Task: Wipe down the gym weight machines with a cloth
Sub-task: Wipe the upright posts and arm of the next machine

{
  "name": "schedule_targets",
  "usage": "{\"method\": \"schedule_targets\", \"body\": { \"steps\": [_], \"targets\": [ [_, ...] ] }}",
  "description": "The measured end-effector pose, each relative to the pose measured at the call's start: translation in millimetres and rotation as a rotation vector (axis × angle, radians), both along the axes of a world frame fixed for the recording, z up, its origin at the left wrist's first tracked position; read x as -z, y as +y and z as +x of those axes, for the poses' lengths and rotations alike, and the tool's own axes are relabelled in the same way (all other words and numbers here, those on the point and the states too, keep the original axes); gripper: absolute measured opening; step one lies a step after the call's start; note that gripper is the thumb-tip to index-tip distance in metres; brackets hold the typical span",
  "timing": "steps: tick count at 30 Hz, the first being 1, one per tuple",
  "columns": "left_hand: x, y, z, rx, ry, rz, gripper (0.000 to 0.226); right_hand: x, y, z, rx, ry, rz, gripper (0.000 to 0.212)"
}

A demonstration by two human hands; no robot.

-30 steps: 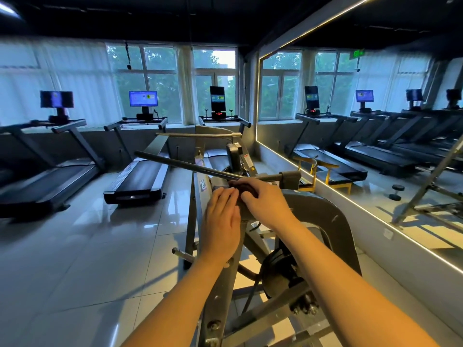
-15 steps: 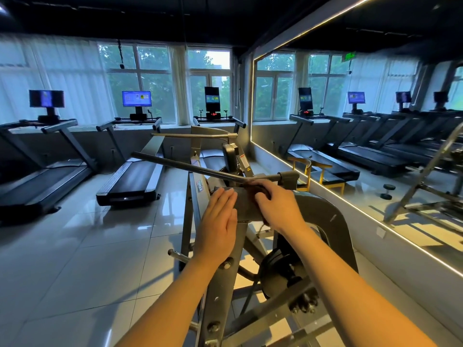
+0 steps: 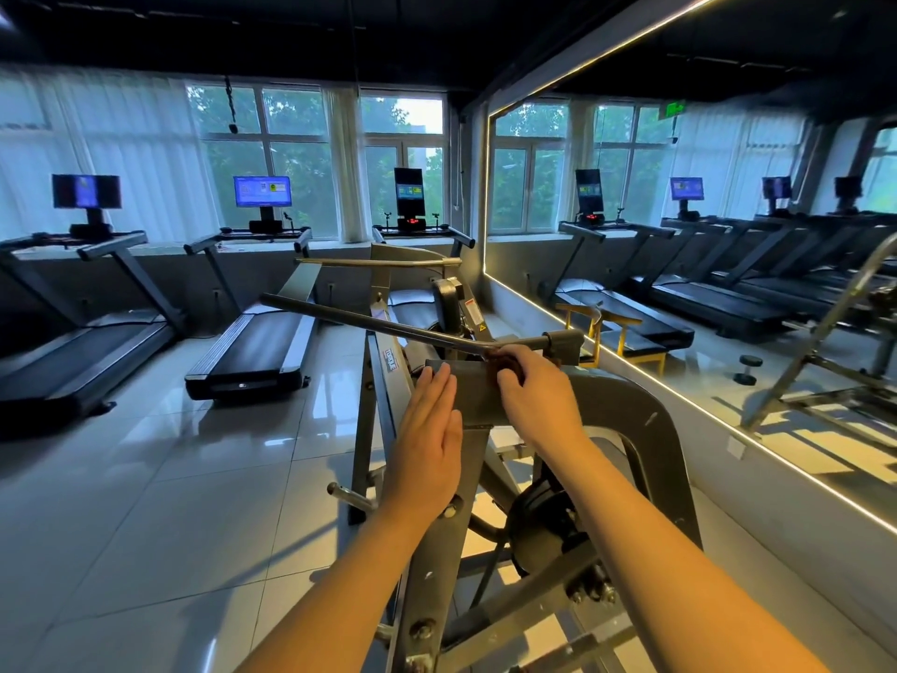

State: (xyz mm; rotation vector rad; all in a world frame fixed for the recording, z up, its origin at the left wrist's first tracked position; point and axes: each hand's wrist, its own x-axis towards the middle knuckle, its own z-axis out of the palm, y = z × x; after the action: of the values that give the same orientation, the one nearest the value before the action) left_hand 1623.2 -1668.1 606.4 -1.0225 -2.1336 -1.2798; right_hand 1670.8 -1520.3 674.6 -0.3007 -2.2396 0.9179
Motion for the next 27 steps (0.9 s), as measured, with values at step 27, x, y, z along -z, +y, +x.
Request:
{"method": "schedule_targets", "body": {
  "steps": [27],
  "targets": [
    [18, -12, 12, 0.003, -0.124, 0.067, 0.047, 42, -50, 0, -0.077, 0.228, 0.222, 0.039]
  ]
}}
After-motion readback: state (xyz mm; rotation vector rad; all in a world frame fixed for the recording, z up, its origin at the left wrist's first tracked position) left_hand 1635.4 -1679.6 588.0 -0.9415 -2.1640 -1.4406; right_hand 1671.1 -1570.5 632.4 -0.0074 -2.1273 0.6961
